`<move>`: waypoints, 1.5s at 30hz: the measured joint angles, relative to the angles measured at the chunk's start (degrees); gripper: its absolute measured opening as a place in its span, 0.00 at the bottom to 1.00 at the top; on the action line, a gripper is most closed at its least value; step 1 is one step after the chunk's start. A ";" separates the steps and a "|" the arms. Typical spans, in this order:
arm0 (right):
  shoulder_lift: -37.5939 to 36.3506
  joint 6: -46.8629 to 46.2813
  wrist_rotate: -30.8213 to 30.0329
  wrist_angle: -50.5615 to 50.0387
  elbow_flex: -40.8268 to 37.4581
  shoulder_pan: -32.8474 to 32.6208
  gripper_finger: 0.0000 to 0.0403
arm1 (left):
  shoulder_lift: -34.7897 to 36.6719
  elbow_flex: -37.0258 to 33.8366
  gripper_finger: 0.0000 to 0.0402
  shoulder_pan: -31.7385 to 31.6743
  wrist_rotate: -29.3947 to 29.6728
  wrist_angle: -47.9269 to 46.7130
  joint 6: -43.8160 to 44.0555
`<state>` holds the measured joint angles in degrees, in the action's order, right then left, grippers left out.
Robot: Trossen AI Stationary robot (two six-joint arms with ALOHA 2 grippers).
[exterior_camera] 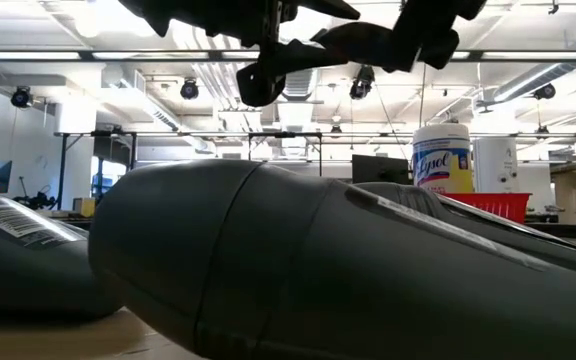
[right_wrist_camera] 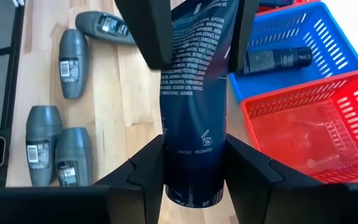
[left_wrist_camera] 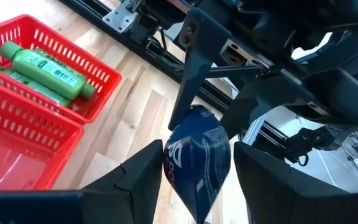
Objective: Pick & Place Travel size toiletries
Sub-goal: Put the blue shave cream into the blue bin
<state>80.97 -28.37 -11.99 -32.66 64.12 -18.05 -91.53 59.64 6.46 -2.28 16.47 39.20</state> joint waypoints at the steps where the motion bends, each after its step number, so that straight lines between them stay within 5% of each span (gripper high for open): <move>1: 0.00 -0.05 0.00 0.33 0.00 0.01 0.33 | 0.00 0.00 0.50 0.00 -0.02 0.06 -0.14; 17: 0.31 -0.16 0.11 0.91 -0.02 0.05 0.34 | 0.00 0.00 0.11 0.02 -0.28 0.20 -2.82; 23: -0.16 -3.19 0.00 -6.01 0.21 0.01 0.43 | 0.67 0.00 0.07 0.03 1.60 -8.27 -3.58; 29: -2.46 -7.54 -5.05 -14.32 0.26 -1.38 0.56 | 3.66 -0.02 0.07 0.80 15.15 -25.62 -3.67; 36: -7.97 -18.99 -18.04 -22.69 -0.24 -4.06 0.66 | 6.93 0.07 0.07 4.84 39.19 -29.12 -9.29; 45: -11.27 -25.26 -18.23 -24.27 -2.93 -4.07 0.71 | -3.00 5.52 0.07 6.01 48.71 -37.17 -11.69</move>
<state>69.70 -53.63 -30.22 -56.94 61.18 -22.12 -94.53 65.16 12.47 46.42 -20.70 27.51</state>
